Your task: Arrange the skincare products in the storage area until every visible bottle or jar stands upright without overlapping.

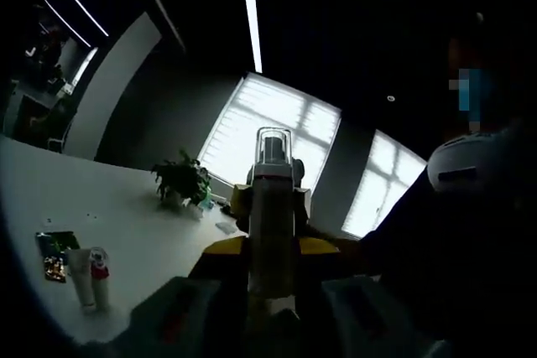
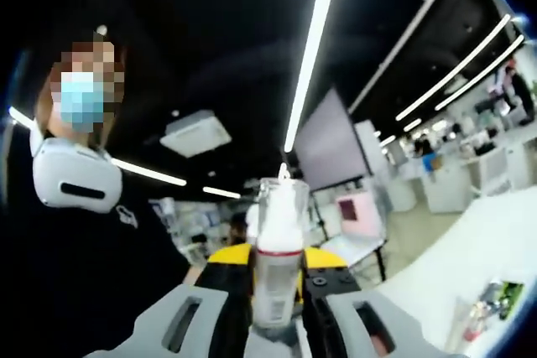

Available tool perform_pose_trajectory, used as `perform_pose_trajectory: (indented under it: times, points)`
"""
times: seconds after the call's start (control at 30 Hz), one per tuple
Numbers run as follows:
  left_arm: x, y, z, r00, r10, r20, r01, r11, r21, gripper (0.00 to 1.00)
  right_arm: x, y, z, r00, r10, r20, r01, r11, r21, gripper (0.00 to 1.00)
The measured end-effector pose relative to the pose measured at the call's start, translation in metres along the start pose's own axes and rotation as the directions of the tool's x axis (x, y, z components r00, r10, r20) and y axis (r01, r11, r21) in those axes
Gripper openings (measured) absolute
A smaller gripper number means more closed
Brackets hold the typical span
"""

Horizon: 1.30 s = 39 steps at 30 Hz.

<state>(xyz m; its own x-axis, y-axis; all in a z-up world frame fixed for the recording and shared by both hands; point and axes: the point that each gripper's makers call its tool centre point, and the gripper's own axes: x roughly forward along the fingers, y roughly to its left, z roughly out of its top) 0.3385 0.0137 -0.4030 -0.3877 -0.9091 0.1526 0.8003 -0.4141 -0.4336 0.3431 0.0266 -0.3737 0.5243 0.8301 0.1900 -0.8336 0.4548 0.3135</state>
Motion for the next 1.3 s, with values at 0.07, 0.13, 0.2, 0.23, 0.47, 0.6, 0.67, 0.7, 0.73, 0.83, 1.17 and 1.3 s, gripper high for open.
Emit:
perform_pose_trajectory:
  times: [0.07, 0.13, 0.2, 0.23, 0.47, 0.6, 0.67, 0.7, 0.73, 0.83, 1.17, 1.3]
  points:
    - [0.000, 0.001, 0.002, 1.000, -0.003, 0.002, 0.003, 1.000, 0.002, 0.16, 0.000, 0.000, 0.001, 1.000, 0.006, 0.002, -0.006, 1.000, -0.003, 0.14]
    - [0.000, 0.002, 0.003, 1.000, -0.003, 0.005, 0.003, 1.000, -0.002, 0.16, 0.000, 0.000, 0.002, 1.000, 0.008, 0.008, -0.008, 1.000, -0.011, 0.13]
    - [0.000, 0.001, 0.004, 1.000, -0.005, 0.008, 0.005, 1.000, -0.001, 0.16, 0.001, -0.001, 0.003, 1.000, 0.008, 0.013, -0.008, 1.000, -0.016, 0.13]
    - [0.001, 0.000, 0.005, 1.000, -0.004, 0.009, 0.004, 1.000, 0.001, 0.17, 0.001, -0.001, 0.004, 1.000, 0.009, 0.013, -0.008, 1.000, -0.018, 0.13]
    - [-0.001, 0.003, 0.003, 1.000, 0.020, -0.012, -0.020, 1.000, 0.021, 0.16, 0.003, -0.009, 0.001, 1.000, -0.006, -0.012, 0.006, 1.000, -0.028, 0.14]
    - [-0.003, 0.010, -0.003, 0.998, 0.054, -0.035, -0.053, 0.997, 0.050, 0.16, 0.003, -0.015, -0.007, 0.998, -0.030, -0.053, 0.027, 0.998, -0.052, 0.14]
    - [-0.002, 0.009, -0.006, 0.998, 0.049, -0.032, -0.048, 0.998, 0.050, 0.16, 0.004, -0.014, -0.007, 0.998, -0.022, -0.057, 0.019, 0.997, -0.069, 0.14]
    - [-0.002, 0.009, -0.006, 0.999, 0.044, -0.020, -0.043, 0.998, 0.048, 0.17, 0.005, -0.013, -0.006, 0.998, -0.024, -0.053, 0.019, 0.996, -0.083, 0.14]
    - [-0.003, 0.009, -0.005, 0.999, 0.042, -0.002, -0.042, 0.998, 0.043, 0.17, 0.005, -0.013, -0.005, 0.998, -0.025, -0.054, 0.020, 0.995, -0.093, 0.14]
    - [-0.004, 0.013, -0.007, 0.997, 0.071, 0.005, -0.072, 0.995, 0.063, 0.18, 0.007, -0.016, -0.008, 0.996, -0.044, -0.084, 0.028, 0.983, -0.181, 0.13]
    - [-0.006, 0.022, -0.025, 0.985, 0.158, -0.071, -0.152, 0.985, 0.085, 0.19, 0.011, -0.018, -0.023, 0.987, -0.066, -0.149, 0.019, 0.954, -0.299, 0.13]
    - [-0.011, 0.031, -0.039, 0.965, 0.226, -0.132, -0.211, 0.970, 0.118, 0.22, 0.011, -0.023, -0.032, 0.983, -0.082, -0.167, 0.025, 0.948, -0.319, 0.12]
